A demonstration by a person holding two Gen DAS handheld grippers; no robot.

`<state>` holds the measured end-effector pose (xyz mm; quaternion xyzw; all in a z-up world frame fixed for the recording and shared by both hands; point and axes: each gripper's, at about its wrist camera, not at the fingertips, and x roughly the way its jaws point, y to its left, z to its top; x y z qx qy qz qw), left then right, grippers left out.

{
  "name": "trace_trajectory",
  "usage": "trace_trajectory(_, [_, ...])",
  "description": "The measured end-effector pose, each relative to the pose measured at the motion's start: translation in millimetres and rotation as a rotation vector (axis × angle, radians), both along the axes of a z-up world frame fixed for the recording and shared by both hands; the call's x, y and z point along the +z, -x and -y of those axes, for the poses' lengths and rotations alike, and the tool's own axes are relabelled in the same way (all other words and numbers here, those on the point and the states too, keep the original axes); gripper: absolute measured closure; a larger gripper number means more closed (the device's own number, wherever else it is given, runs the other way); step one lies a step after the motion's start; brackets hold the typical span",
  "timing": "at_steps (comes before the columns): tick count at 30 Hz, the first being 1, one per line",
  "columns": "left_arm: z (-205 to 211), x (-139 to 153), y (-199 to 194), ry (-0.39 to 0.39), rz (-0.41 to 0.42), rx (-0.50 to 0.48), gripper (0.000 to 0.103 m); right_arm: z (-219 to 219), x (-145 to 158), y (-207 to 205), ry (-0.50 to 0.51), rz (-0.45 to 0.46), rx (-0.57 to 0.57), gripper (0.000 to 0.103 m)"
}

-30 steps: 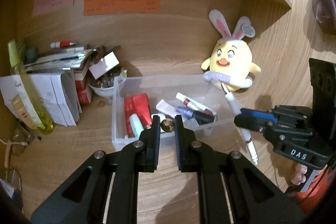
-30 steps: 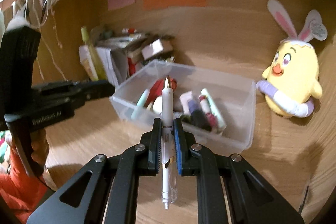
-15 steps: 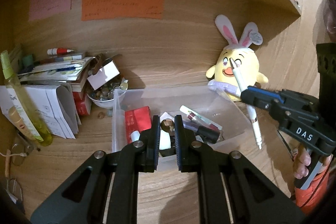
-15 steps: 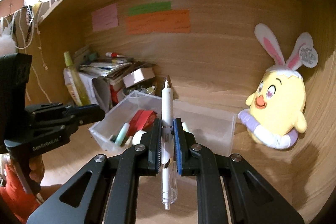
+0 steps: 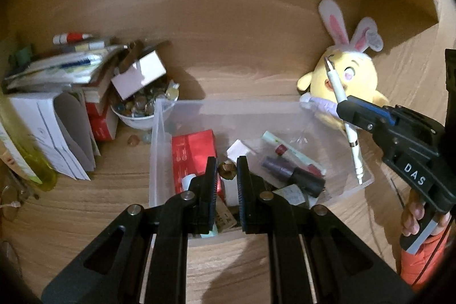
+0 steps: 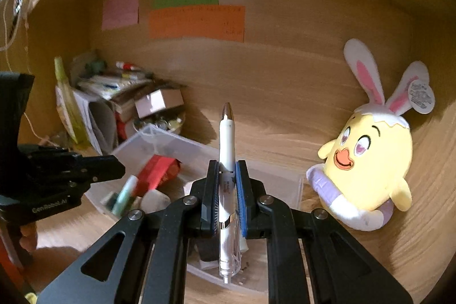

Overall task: Organize objects
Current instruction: 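Carry the brown bead and white pen over the clear box, then open both grippers to drop the bead and pen into the box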

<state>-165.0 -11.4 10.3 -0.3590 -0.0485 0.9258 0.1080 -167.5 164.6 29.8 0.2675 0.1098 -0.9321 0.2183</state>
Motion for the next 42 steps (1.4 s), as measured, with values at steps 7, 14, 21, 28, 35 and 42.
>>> trace_trajectory(7, [0, -19, 14, 0.006, 0.052, 0.001, 0.091, 14, -28, 13, -0.056, 0.054, 0.028, 0.093])
trace_trajectory(14, [-3, -25, 17, 0.042, 0.059, 0.006, 0.091, 24, -52, 21, -0.085, 0.119, 0.061, 0.092])
trace_trajectory(21, [-5, -24, 16, 0.05, 0.061, 0.002, 0.071, 30, -59, 21, -0.101, 0.175, 0.084, 0.076])
trace_trajectory(28, [-2, -15, 8, 0.023, 0.039, 0.002, 0.064, 25, -43, 12, -0.074, 0.141, 0.072, 0.048])
trace_trajectory(35, [2, -3, -10, 0.041, -0.006, 0.025, 0.052, 13, -29, -1, -0.032, 0.111, 0.042, 0.025])
trace_trajectory(42, [3, 3, -31, 0.059, -0.049, 0.051, 0.03, -6, -16, -22, 0.027, 0.098, 0.025, 0.02])
